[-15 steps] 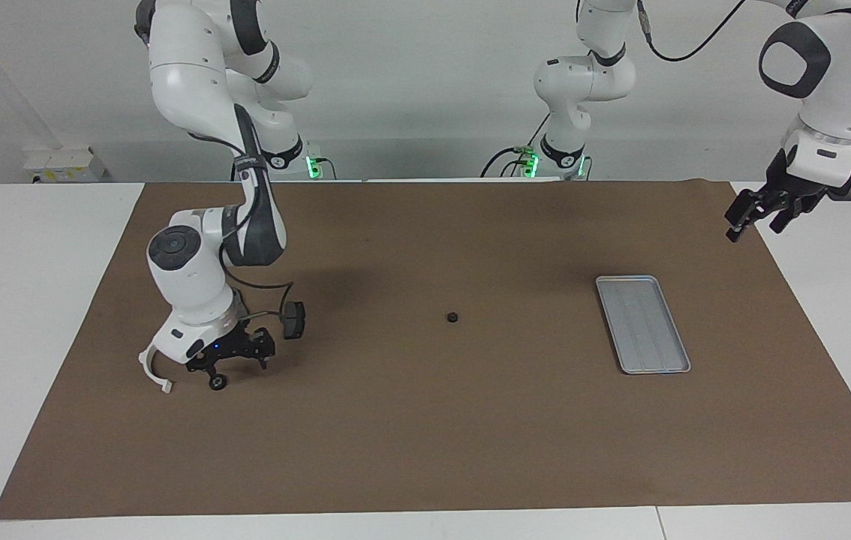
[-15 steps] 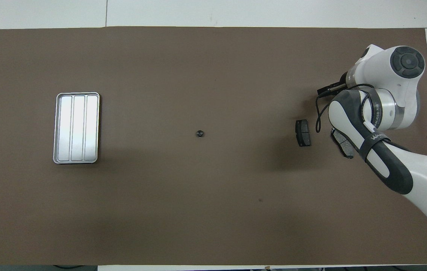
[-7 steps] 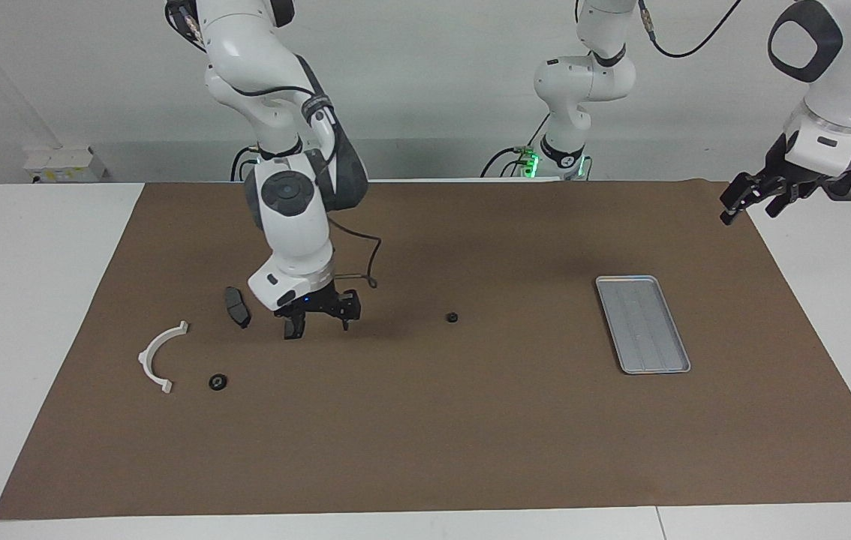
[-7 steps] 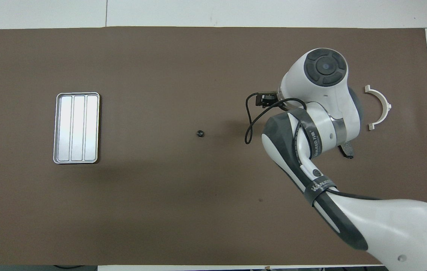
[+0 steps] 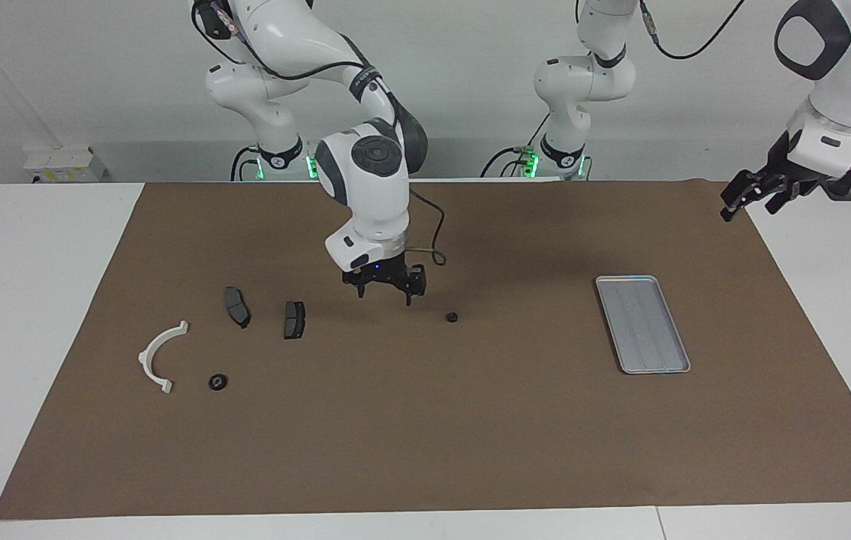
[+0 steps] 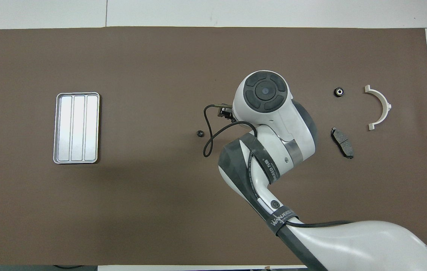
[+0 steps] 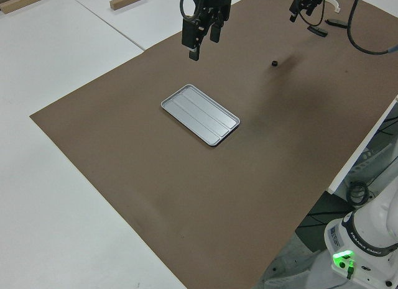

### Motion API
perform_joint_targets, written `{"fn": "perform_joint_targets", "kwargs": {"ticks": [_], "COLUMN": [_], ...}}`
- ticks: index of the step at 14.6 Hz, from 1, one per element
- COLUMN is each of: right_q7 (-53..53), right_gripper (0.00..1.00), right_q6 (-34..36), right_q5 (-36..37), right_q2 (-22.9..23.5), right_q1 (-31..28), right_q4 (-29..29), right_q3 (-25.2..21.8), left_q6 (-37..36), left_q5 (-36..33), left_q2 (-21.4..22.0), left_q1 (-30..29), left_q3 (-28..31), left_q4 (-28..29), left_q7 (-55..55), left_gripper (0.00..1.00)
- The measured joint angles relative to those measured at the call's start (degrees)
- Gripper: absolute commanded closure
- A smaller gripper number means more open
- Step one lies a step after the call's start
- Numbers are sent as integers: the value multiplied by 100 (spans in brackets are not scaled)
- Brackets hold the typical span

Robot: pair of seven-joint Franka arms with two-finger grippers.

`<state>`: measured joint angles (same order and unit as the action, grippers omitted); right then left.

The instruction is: Place bearing gear from tray to pile

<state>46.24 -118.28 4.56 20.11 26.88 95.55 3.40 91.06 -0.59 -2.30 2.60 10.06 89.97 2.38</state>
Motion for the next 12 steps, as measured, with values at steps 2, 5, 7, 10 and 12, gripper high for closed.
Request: {"fn": "perform_joint_targets", "kwargs": {"ticks": [2, 5, 7, 10, 12], "right_q7": [222, 430, 462, 493, 564], "right_gripper": [0, 0, 0, 0, 0], "right_q6": [-14, -184, -290, -391, -551], "right_q5": [-159, -394, -422, -421, -399], "right_q2": [0, 1, 20, 163, 329], "right_q1": [136, 236, 352, 497, 581], "right_q4": [-22, -25, -13, 4, 14], "right_q3": [80, 232, 235, 235, 233], "left_q6": [0, -15, -98, -143, -158], "left_q5": [0, 0, 8, 92, 109], "left_q2": [-15, -16, -16, -17, -17], "left_q1": [0, 0, 0, 0, 0], "left_q3": [0, -1, -5, -5, -5], "left_q4": [-21, -32, -32, -33, -33], "left_q7": [1, 2, 2, 23, 101], "left_gripper": [8, 8, 8, 8, 7]}}
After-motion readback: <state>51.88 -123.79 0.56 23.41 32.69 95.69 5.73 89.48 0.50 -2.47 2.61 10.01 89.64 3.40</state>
